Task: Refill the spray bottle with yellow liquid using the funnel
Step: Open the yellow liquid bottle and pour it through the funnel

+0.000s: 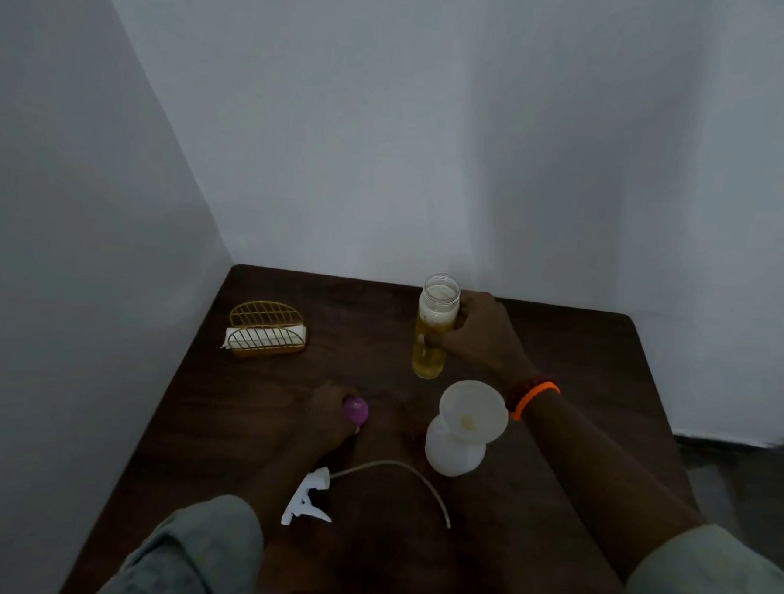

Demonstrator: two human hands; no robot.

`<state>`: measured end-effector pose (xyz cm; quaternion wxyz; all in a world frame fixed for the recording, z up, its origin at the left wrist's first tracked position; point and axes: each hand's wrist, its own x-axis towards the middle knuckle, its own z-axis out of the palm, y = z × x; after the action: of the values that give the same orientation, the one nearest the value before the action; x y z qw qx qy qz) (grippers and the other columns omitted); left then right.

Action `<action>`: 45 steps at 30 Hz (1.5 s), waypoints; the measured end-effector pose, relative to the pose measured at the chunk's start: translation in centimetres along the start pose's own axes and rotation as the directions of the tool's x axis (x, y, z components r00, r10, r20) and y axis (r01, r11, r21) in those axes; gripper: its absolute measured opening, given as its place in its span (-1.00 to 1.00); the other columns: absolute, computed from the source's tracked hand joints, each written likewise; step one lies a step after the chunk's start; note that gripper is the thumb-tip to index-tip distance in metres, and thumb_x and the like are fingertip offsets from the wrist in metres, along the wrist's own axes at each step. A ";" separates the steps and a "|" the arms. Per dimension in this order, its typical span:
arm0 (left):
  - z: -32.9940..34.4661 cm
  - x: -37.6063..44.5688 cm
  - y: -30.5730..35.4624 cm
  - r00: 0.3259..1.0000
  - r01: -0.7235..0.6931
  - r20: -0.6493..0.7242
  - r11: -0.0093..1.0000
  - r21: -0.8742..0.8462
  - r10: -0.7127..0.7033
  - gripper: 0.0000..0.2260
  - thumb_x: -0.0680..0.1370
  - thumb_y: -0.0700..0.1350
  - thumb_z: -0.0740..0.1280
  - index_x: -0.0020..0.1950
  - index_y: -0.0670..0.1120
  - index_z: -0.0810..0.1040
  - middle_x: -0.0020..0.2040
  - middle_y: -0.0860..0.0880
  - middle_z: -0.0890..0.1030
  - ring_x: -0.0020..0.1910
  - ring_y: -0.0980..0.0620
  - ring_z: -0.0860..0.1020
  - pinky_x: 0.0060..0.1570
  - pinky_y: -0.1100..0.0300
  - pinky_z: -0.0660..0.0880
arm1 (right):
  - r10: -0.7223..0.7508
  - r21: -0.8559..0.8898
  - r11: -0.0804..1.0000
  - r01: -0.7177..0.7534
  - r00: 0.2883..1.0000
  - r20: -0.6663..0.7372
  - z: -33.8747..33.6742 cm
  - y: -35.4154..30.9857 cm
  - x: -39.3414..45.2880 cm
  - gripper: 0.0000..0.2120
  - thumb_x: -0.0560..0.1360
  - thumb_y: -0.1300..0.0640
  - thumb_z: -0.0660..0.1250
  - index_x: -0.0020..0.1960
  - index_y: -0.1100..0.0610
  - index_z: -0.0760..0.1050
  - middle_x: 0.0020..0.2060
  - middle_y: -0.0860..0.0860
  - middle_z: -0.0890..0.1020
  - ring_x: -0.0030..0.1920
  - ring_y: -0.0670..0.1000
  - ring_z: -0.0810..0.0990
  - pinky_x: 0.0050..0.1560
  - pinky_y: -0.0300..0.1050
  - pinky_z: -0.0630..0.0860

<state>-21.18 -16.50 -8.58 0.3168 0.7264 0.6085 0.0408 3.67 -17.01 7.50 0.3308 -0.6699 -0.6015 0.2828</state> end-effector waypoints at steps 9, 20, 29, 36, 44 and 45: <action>-1.5 -1.1 2.8 0.992 0.101 -0.073 0.995 -0.025 -0.103 -0.47 0.42 0.09 0.50 0.33 -0.04 0.48 0.28 0.00 0.50 0.27 -0.02 0.47 0.19 0.14 0.45 | -0.031 -0.006 1.000 0.030 0.995 -0.094 -3.3 0.0 -0.9 -0.63 0.25 0.12 0.65 0.02 0.15 0.67 -0.13 -0.04 0.73 -0.12 -0.21 0.67 -0.14 -0.47 0.54; -4.9 -6.5 13.0 0.938 -0.195 0.144 0.822 -0.535 0.316 -0.67 0.61 0.15 0.26 -0.02 -0.07 0.65 -0.23 -0.12 0.71 -0.30 -0.04 0.68 -0.34 0.23 0.57 | -0.032 -0.061 0.998 0.021 0.983 -0.182 -8.4 2.4 -5.0 -0.59 0.27 0.11 0.63 0.08 0.12 0.65 -0.05 -0.03 0.73 -0.02 -0.12 0.69 0.03 -0.18 0.63; -3.6 -7.0 13.4 0.936 -0.160 0.167 0.796 -0.584 0.311 -0.78 0.64 -0.02 0.26 0.09 -0.13 0.62 -0.19 -0.11 0.72 -0.33 -0.03 0.65 -0.29 0.13 0.61 | -0.024 -0.144 0.990 0.000 0.985 -0.170 -8.9 5.1 -9.1 -0.53 0.27 0.06 0.62 0.16 0.03 0.64 -0.01 -0.10 0.72 0.02 -0.19 0.66 0.08 -0.13 0.63; -3.6 -6.6 13.5 0.931 -0.175 0.167 0.799 -0.576 0.324 -0.77 0.64 -0.02 0.26 0.16 -0.10 0.61 -0.17 -0.11 0.72 -0.27 -0.04 0.67 -0.22 0.09 0.63 | -0.137 -0.260 0.960 0.106 0.985 -0.103 -8.3 5.5 -9.8 -0.44 0.30 0.08 0.60 0.27 0.03 0.57 0.09 -0.08 0.69 0.08 -0.14 0.65 0.14 -0.04 0.60; -3.4 -6.3 13.0 0.926 -0.183 0.169 0.794 -0.580 0.337 -0.76 0.65 -0.03 0.24 0.18 -0.12 0.60 -0.17 -0.12 0.71 -0.28 -0.05 0.66 -0.22 0.04 0.63 | -0.193 -0.420 0.890 0.176 0.981 0.003 -8.3 5.8 -9.8 -0.38 0.35 0.06 0.57 0.37 0.04 0.49 0.15 0.04 0.61 0.09 0.03 0.62 0.08 0.08 0.61; -3.4 -6.3 12.9 0.926 -0.182 0.168 0.792 -0.582 0.337 -0.76 0.65 -0.02 0.24 0.18 -0.12 0.60 -0.18 -0.11 0.71 -0.28 -0.05 0.67 -0.22 0.01 0.63 | -0.192 -0.442 0.879 0.178 0.981 0.015 -8.2 5.9 -9.8 -0.38 0.35 0.05 0.56 0.38 0.03 0.48 0.15 0.04 0.60 0.08 0.03 0.61 0.06 0.08 0.61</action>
<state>-13.18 -21.58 2.75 0.5834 0.6784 0.4159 0.1626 12.54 -27.92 7.83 0.2046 -0.6710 -0.7061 0.0964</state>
